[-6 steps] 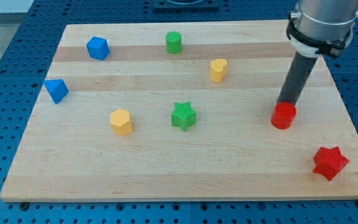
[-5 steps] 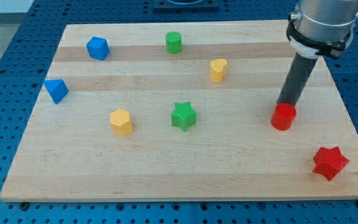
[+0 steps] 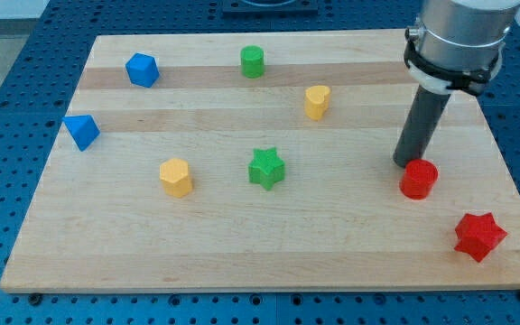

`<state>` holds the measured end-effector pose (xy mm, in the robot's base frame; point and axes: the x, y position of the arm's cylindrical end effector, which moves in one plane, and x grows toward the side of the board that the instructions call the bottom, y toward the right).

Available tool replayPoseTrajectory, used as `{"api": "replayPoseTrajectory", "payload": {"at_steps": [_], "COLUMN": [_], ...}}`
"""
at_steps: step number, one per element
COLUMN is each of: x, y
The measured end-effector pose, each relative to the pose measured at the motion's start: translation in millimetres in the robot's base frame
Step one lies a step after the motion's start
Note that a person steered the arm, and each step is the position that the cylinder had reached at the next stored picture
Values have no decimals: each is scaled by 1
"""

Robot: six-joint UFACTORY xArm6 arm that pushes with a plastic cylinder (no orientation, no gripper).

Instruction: Place the red circle to the left of the red star

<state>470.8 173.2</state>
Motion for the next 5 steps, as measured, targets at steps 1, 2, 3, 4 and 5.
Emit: {"api": "replayPoseTrajectory", "payload": {"at_steps": [1,2,3,4,5], "x": [31,32,51,51,51], "y": [15,15,17,17,17]}}
